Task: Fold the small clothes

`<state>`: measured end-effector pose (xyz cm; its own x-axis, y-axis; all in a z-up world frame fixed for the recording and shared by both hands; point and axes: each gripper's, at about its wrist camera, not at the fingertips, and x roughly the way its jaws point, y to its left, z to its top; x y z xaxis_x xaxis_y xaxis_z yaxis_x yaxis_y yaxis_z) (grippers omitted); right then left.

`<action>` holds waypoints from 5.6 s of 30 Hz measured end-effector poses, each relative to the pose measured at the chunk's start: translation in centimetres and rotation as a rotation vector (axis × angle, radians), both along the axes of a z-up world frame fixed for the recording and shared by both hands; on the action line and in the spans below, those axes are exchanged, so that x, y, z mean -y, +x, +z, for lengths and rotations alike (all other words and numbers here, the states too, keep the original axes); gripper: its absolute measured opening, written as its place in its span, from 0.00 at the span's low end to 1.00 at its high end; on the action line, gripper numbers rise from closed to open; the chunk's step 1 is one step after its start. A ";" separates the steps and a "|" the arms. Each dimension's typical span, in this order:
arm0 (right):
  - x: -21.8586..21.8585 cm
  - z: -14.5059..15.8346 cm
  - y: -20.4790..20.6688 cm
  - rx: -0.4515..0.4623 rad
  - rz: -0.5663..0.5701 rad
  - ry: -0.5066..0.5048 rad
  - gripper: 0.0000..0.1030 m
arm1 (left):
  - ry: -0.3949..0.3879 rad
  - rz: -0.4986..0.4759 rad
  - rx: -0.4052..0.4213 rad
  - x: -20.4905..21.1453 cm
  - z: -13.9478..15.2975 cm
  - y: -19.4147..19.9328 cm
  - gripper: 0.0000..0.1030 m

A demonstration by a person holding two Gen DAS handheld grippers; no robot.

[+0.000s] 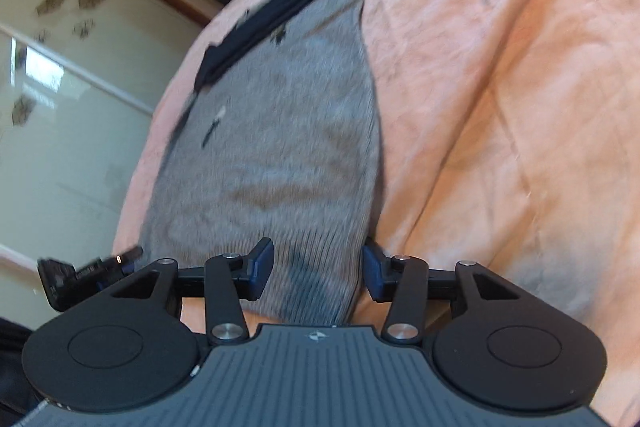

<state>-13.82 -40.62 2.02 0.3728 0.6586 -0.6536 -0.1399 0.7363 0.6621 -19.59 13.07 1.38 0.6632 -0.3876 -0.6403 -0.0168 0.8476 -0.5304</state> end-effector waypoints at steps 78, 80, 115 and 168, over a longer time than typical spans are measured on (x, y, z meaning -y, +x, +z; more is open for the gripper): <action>-16.3 -0.5 20.8 0.414 -0.105 -0.589 1.00 | 0.536 -0.011 0.165 10.9 -1.4 23.5 0.99; -17.0 -1.1 19.4 0.423 -0.036 -0.585 1.00 | 0.553 -0.021 0.159 11.2 -1.6 23.6 1.00; -17.0 -1.7 14.1 0.480 -0.091 -0.635 1.00 | 0.585 0.014 0.137 11.2 -1.2 14.9 1.00; -16.6 -1.5 6.4 0.490 -0.031 -0.615 1.00 | 0.576 -0.100 0.156 12.5 -1.0 5.4 1.00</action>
